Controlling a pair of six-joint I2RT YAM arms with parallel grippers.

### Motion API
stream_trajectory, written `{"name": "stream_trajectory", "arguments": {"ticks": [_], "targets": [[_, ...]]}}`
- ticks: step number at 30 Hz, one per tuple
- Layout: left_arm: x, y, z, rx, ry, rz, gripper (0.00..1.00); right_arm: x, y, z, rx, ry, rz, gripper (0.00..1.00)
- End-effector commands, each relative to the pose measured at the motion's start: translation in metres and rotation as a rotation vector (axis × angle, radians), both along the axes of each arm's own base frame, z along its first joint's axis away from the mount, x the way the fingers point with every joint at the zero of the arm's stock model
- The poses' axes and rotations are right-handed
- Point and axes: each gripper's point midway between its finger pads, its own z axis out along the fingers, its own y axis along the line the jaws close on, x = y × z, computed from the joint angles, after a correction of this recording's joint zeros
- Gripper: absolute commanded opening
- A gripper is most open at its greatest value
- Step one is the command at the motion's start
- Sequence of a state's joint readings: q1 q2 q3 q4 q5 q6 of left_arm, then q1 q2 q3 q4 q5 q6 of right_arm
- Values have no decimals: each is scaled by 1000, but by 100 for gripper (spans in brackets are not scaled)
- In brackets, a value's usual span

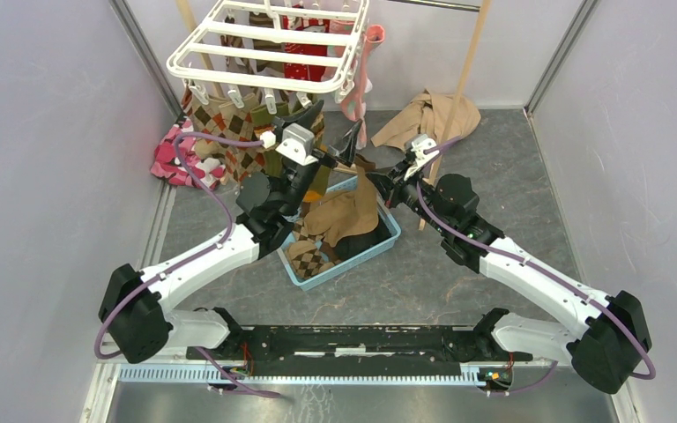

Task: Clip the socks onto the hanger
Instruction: Open the clamp at the hanger.

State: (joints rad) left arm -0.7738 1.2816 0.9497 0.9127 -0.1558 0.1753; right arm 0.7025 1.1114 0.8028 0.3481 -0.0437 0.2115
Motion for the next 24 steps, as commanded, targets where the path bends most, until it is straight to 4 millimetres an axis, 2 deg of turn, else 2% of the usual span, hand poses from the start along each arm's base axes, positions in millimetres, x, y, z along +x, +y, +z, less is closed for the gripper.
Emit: {"name": "stream_trajectory", "arguments": {"ticks": [1,11,24], "targets": [[-13,4,19,-36,-35,-6,88,-1,-3,14,33,-37,-4,0],[19,5,23,-5,18,146,80,-1,-8,18,36,-46,-17,0],[36,-8,29,-5,-5,196,78,-1,-11,18,35,-50,-26,0]]}}
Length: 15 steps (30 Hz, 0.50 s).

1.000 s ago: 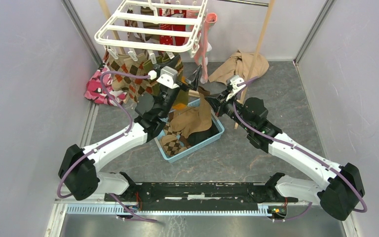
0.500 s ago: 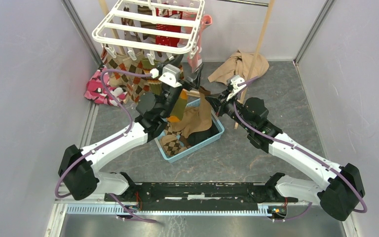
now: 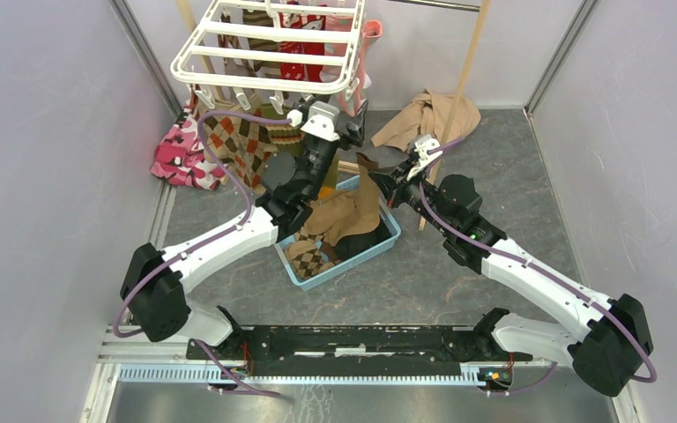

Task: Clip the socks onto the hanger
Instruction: Open the clamp at the hanger.

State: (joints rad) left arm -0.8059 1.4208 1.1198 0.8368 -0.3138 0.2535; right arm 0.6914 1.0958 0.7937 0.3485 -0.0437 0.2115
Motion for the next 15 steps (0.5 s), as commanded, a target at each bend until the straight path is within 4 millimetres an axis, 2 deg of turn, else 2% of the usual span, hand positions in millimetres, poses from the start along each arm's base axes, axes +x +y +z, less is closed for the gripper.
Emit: {"name": "stream_trajectory", "arguments": {"ticks": [1,4,15], "targets": [[1,5,28,-31,-68,57,78,-1,-6,16,31,-44,-15,0],[4,1,30,-34,-71,69,75,-1,-7,15,29,-44,-17,0],[10,-2,37,-50,-80,123,74,0,-9,15,29,-45,-23,0]]}}
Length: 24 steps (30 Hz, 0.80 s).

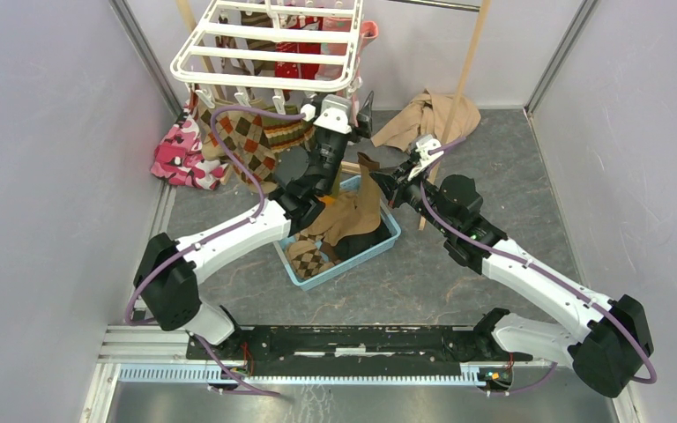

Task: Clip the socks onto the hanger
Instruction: Open the clamp at the hanger.

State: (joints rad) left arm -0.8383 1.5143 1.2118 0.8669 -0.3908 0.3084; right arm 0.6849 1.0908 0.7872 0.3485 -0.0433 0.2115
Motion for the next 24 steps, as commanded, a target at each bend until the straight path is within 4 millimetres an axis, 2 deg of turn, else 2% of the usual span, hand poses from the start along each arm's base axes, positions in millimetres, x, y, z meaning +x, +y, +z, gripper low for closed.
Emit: {"name": "stream_trajectory", "arguments": {"ticks": [1,6,18,21,24], "targets": [[-2,12,34,-48,-76,66,74,-1,-6,17,31,-46,-17,0],[2,13,37,-55,-70,89,70,-1,-7,18,31,-49,-19,0],[10,12,37,-44,-50,123,69,-1,-8,18,32,-50,-22,0],[11,11,37,-39,-46,121,62,-1,-8,19,33,-52,-21,0],[11,11,35,-34,-38,121,60,-1,-9,20,33,-53,-23,0]]}}
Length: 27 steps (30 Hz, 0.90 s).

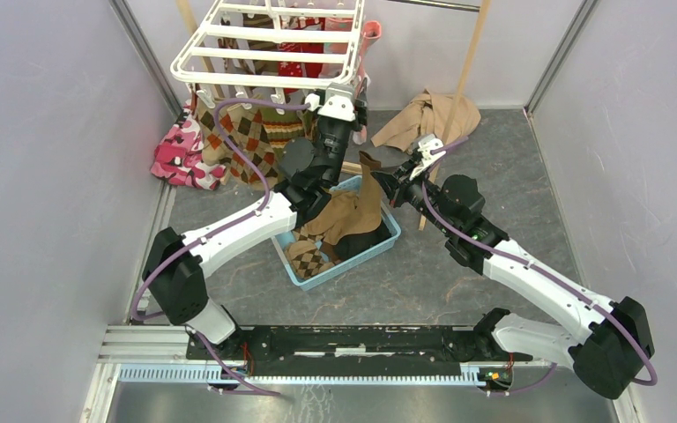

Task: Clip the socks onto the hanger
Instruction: Open the clamp at the hanger.

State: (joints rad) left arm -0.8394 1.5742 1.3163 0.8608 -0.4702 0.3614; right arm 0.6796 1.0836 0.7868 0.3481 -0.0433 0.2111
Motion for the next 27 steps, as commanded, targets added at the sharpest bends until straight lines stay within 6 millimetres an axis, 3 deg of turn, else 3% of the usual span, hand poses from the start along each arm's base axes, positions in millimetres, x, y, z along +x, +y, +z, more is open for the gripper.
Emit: {"name": "stream_trajectory", "arguments": {"ticks": [1,6,9,18,27], "targets": [[-4,7,20,-18,-30,28,57,-1,-7,17,29,-48,-18,0],[-7,9,21,-27,-16,12,36,-2,-7,20,29,-53,-15,0],[-12,12,23,-42,-1,-5,29,-3,-7,23,30,-59,-10,0],[-32,30,38,-140,66,-96,25,-13,8,44,50,-102,107,0],[-35,45,40,-276,172,-197,24,-6,28,78,100,-138,170,0]]}}
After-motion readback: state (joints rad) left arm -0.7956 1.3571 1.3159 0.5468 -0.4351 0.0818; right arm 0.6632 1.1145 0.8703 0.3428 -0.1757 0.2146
